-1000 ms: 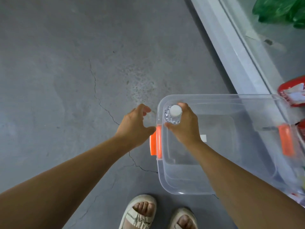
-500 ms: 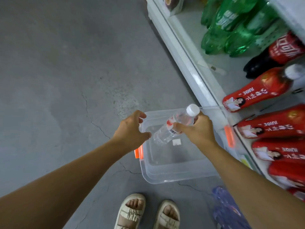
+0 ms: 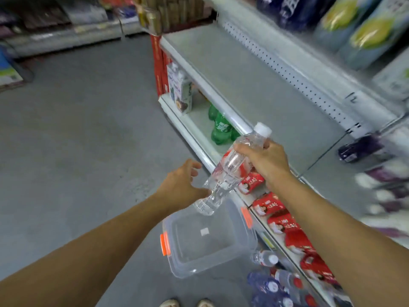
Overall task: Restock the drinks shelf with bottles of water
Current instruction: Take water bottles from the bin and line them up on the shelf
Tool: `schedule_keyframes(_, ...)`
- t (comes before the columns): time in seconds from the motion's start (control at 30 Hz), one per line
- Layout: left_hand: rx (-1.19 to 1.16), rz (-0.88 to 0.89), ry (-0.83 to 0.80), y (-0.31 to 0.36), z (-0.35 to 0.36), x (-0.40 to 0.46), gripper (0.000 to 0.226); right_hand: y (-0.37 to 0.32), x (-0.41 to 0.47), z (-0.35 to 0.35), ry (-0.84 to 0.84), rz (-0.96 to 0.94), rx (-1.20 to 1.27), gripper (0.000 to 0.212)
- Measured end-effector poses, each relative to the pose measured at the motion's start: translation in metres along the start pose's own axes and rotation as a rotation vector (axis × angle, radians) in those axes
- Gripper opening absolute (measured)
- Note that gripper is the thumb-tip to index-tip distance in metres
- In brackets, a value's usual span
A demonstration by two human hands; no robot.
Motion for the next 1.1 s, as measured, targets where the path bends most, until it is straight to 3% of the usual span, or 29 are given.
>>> schedule_keyframes(0.43, 0.039, 0.271, 0.116, 0.181, -0.093, -0.060, 0.070, -0.182, -0.061, -0.110, 0.060, 0.089, 0.239, 0.056)
schedule_keyframes(0.57, 0.128, 0.329, 0.240, 0.220, -0.105, -0.077, 0.073, -0.222, -0.084, -0.141, 0.097, 0.057, 0.212, 0.044)
schedule_keyframes(0.63, 0.140, 0.357, 0.259, 0.240, -0.114, -0.088, 0.071, -0.240, -0.095, -0.158, 0.132, 0.043, 0.190, 0.048)
schedule_keyframes(0.93, -0.072, 0.535, 0.164, 0.336, -0.137, -0.134, 0.061, -0.302, -0.160, -0.253, 0.364, -0.139, 0.073, 0.060)
schedule_keyframes(1.1, -0.239, 0.627, 0.053, 0.396, -0.132, -0.159, 0.054, -0.318, -0.209, -0.328, 0.449, -0.315, -0.158, 0.054)
Point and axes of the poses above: each hand's wrist, its own x-axis towards the middle knuckle, its own z-axis out of the palm, y = z × x, the point moved 1 cm from there along x, towards the middle knuckle, and after that the axes turned 6 degrees about y, right-handed, at the moved point
